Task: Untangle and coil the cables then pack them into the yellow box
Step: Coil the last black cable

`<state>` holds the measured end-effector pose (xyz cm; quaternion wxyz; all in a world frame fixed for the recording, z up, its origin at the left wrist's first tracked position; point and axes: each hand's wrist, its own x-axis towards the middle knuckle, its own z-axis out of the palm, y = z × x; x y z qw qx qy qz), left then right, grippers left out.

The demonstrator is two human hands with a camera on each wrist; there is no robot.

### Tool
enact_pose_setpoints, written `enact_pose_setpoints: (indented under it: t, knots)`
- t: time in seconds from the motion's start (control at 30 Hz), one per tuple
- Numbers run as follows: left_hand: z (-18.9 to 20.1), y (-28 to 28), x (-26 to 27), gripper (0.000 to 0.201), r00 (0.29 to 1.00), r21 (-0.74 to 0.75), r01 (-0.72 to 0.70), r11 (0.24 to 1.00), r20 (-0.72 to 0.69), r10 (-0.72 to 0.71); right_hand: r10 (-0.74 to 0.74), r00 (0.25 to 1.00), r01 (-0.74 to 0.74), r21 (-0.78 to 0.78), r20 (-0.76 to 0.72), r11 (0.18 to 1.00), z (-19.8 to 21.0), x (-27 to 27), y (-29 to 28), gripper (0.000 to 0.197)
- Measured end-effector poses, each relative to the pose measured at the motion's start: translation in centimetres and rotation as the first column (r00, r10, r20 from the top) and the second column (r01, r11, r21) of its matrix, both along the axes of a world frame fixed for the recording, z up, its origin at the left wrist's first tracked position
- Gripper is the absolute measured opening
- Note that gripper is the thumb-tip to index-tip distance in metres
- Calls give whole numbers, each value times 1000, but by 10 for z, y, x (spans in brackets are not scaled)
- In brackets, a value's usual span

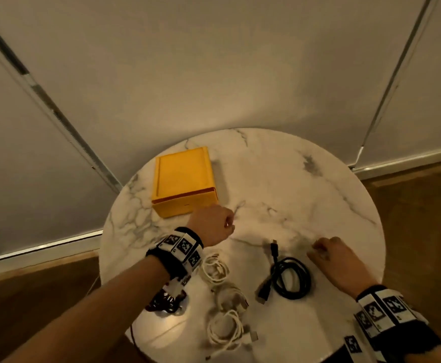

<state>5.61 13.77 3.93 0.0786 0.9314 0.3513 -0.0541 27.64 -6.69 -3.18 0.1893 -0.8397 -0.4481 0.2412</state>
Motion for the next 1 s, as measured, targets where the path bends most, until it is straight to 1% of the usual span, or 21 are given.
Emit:
enact_pose_setpoints:
  t: [0.03, 0.1, 0.17, 0.23, 0.27, 0.3, 0.33, 0.4, 0.5, 0.6, 0.7, 0.77, 0.8, 0.87, 0.9, 0.97, 1.0]
  knots:
    - [4, 16, -8, 27, 999, 21, -29, 999, -12, 30, 52, 996, -49, -44, 68, 998, 0, 2, 6, 37]
    - [11, 51, -27, 41, 991, 54, -130, 990, -22, 132, 160, 970, -127, -179, 184, 976, 2, 1, 18, 49]
    - [5, 89, -51, 64, 958, 95, -276, 957, -50, 281, 247, 931, -171, -274, 270, 946, 5, -1, 28, 47]
    - [-7, 110, -76, 82, 909, 37, -399, 916, -116, 400, 291, 911, -192, -324, 292, 926, 7, -5, 37, 41]
    - [-18, 115, -84, 86, 899, -20, -421, 907, -138, 415, 299, 910, -196, -337, 289, 921, 8, -8, 38, 41]
    - [-28, 116, -86, 89, 899, -74, -430, 900, -129, 418, 308, 907, -204, -339, 288, 918, 9, -8, 40, 41]
    - [-37, 114, -88, 90, 902, -116, -430, 895, -93, 421, 315, 906, -208, -348, 284, 914, 11, -10, 41, 42]
    - [-46, 107, -83, 90, 913, -148, -403, 903, -3, 408, 305, 910, -206, -332, 280, 920, 13, -11, 41, 43]
    - [-48, 96, -69, 85, 935, -190, -344, 920, 22, 354, 294, 912, -190, -341, 285, 921, 12, -10, 40, 43]
    - [-41, 83, -47, 79, 956, -265, -261, 928, 65, 288, 346, 888, -236, -345, 304, 908, 16, -14, 46, 44]
    - [-42, 63, -23, 74, 976, -312, -172, 934, 74, 205, 353, 900, -262, -331, 254, 907, 24, -15, 47, 41]
    - [-47, 50, -11, 70, 985, -322, -124, 938, 76, 156, 337, 917, -273, -279, 214, 921, 30, -15, 46, 39]
    - [-51, 46, -6, 69, 987, -330, -101, 939, 87, 137, 292, 937, -247, -230, 191, 941, 33, -15, 48, 38]
    - [-49, 40, 0, 65, 988, -306, -88, 948, 98, 123, 200, 964, -193, -56, 178, 980, 35, -18, 53, 37]
    - [-44, 36, 1, 60, 988, -288, -93, 953, 88, 123, 194, 964, -204, 39, 182, 978, 39, -23, 56, 36]
    - [-35, 36, 0, 48, 988, -278, -97, 956, 89, 126, 254, 951, -286, 190, 174, 939, 44, -40, 68, 35]
    - [-31, 38, -1, 44, 989, -245, -102, 964, 76, 125, 302, 939, -335, 227, 168, 915, 45, -49, 77, 37]
